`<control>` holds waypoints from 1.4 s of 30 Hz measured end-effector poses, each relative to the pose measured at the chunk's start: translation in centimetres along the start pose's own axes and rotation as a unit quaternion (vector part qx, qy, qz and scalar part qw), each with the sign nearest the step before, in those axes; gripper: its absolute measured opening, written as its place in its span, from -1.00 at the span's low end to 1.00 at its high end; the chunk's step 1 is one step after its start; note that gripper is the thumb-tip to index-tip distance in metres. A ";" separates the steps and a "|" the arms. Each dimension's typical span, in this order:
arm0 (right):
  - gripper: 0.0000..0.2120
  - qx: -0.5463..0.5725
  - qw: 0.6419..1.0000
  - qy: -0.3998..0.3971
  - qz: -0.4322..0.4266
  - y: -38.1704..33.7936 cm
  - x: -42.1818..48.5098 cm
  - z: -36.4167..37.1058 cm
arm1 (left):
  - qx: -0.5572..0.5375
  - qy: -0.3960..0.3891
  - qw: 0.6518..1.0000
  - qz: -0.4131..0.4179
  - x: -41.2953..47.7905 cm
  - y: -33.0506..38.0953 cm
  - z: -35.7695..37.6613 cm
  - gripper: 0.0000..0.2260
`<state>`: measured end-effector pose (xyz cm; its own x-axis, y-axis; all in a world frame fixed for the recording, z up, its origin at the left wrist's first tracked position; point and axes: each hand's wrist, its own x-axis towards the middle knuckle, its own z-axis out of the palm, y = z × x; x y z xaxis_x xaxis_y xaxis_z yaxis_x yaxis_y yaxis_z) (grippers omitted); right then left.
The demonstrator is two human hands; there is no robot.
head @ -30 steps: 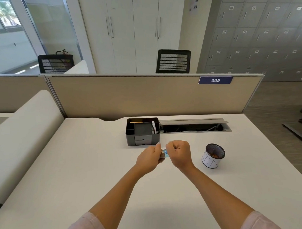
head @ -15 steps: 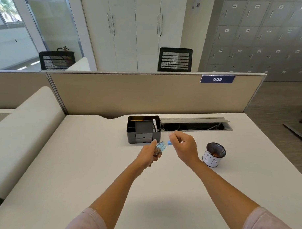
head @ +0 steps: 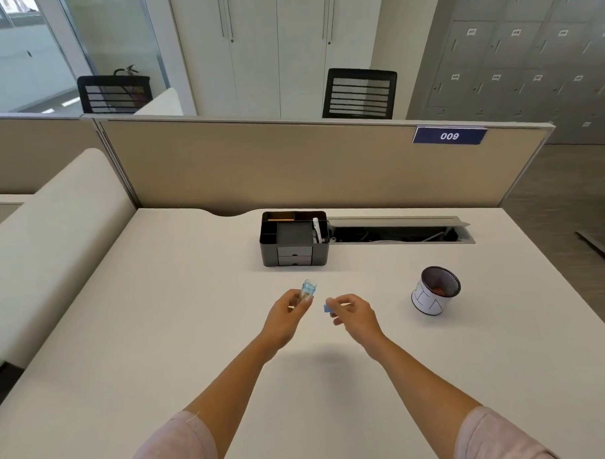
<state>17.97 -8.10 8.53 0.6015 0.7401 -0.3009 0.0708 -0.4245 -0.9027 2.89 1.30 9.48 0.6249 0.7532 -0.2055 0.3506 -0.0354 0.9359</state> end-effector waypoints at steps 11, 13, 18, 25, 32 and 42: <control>-0.66 -0.139 0.987 -0.074 -0.023 7.5 -1.4 2.0 | -0.026 0.022 0.999 -0.023 -1.2 -4.6 0.5 -0.74; -0.66 -0.164 0.983 -0.076 -0.042 8.4 -1.7 1.9 | -0.035 0.022 0.999 -0.023 -1.4 -4.8 0.8 -0.77; -0.62 -0.195 0.977 -0.067 -0.056 9.3 -1.7 1.9 | -0.044 0.021 0.999 -0.016 -1.2 -5.0 1.1 -0.78; -0.49 -0.197 0.977 -0.075 -0.023 9.8 -1.1 2.0 | -0.045 0.014 0.999 -0.002 -0.6 -4.3 1.6 -0.78; -0.43 -0.179 0.980 -0.082 -0.016 9.7 -0.6 1.6 | -0.035 0.002 0.999 0.011 0.0 -3.4 2.0 -0.79; -0.76 0.119 0.991 -0.010 0.053 1.4 -0.2 -0.3 | -0.061 -0.019 0.995 0.082 2.2 1.2 4.1 -0.89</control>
<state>18.22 -9.02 7.44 0.5795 0.7090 -0.4018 -0.1826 -0.3676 -0.9119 7.53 0.24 9.00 0.6937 0.7180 -0.0569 0.1562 -0.0729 0.9850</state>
